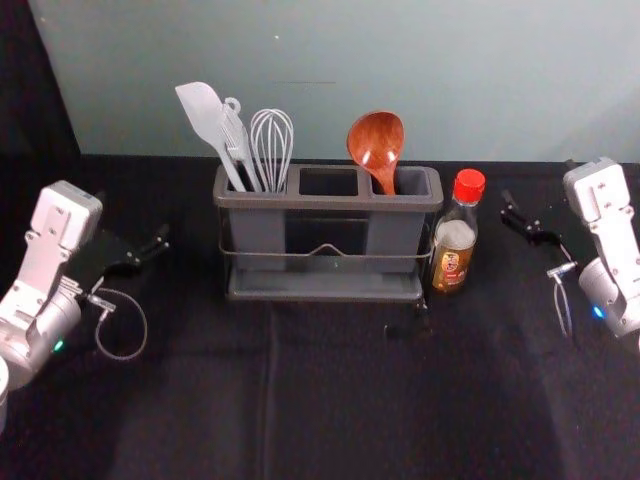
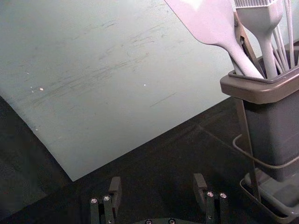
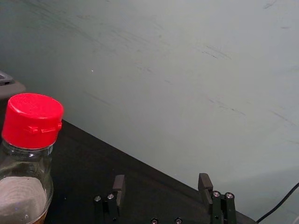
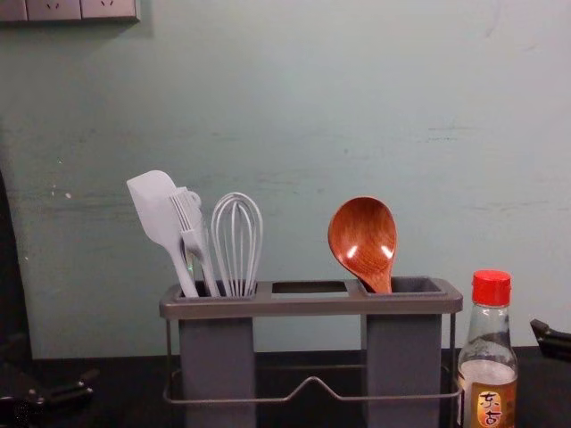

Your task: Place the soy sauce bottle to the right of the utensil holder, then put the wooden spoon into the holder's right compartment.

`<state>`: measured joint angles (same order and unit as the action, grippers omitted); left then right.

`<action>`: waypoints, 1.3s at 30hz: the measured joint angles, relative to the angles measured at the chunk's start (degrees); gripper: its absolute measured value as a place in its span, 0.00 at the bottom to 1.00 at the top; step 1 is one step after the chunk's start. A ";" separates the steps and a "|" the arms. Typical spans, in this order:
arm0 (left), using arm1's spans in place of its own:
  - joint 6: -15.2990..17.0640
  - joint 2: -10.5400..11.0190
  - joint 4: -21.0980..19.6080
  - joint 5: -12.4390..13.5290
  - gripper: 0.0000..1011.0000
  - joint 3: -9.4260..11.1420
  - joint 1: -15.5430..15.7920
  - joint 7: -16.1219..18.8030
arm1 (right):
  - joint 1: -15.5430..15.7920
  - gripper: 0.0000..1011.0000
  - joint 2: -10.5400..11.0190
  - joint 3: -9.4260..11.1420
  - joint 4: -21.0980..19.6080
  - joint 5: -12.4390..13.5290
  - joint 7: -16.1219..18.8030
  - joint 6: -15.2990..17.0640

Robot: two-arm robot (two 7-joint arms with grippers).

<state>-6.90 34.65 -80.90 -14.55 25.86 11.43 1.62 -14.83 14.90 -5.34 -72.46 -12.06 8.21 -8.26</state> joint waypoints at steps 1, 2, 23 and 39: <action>0.00 0.00 0.00 0.00 0.99 0.00 0.00 0.00 | 0.00 0.99 0.00 0.01 0.00 0.00 0.00 -0.01; 0.00 0.00 0.00 0.00 0.99 0.00 0.00 0.00 | -0.01 0.99 0.00 0.01 0.00 -0.01 0.00 -0.03; 0.00 0.00 0.00 0.01 0.99 0.00 0.00 0.00 | -0.01 0.99 0.00 0.01 0.03 -0.09 -0.06 -0.15; 0.00 0.00 0.00 0.00 0.99 0.00 0.00 0.00 | -0.01 0.99 0.00 0.01 0.03 -0.10 -0.11 -0.16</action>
<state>-6.90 34.65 -80.90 -14.55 25.86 11.43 1.62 -14.84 14.90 -5.32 -72.43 -12.16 8.10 -8.42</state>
